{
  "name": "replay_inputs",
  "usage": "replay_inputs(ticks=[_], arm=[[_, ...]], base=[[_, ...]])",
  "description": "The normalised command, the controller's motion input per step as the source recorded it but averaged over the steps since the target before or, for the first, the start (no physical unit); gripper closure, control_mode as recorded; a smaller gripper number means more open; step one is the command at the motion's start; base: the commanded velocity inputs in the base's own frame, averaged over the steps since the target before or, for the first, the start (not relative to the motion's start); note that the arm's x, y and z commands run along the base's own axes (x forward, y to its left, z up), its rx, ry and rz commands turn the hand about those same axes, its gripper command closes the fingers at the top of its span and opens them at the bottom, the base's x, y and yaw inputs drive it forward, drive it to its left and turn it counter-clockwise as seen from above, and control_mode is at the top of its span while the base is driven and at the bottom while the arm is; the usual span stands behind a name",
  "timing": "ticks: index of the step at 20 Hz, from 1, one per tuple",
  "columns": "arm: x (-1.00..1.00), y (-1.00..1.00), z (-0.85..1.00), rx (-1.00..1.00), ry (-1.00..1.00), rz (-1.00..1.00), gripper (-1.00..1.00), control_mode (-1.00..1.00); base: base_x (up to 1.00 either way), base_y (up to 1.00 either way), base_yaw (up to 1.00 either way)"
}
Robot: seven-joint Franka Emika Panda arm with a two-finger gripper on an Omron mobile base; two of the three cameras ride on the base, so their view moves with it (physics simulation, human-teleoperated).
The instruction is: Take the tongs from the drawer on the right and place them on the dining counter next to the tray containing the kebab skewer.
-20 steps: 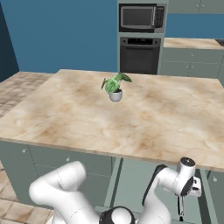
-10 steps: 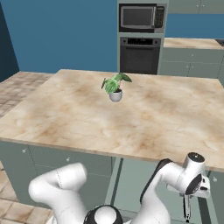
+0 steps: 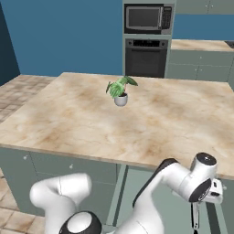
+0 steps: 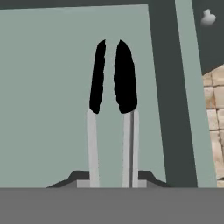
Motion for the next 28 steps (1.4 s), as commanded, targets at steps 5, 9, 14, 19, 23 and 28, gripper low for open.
replay_inputs(ticks=[5, 9, 14, 19, 23, 28], arm=[[-0.2, 0.35, 0.97, -0.02, 0.0, 0.0, 1.0, -1.0], [-0.38, 0.55, 1.0, -0.03, -0.02, -0.03, 1.0, -1.0], [-0.33, 0.72, 0.87, -0.06, -0.07, -0.07, 1.0, -1.0], [-0.16, 0.8, 0.79, -0.1, -0.13, -0.08, 1.0, -1.0], [-0.06, 0.99, 0.61, -0.1, -0.19, -0.08, 1.0, -1.0], [0.0, 1.0, 0.32, -0.09, -0.18, -0.08, 1.0, -1.0]], base=[[0.0, 0.0, 0.0], [0.0, 0.0, 0.0], [0.0, 0.0, 0.0], [0.0, 0.0, 0.0], [0.0, 0.0, 0.0], [0.0, 0.0, 0.0]])
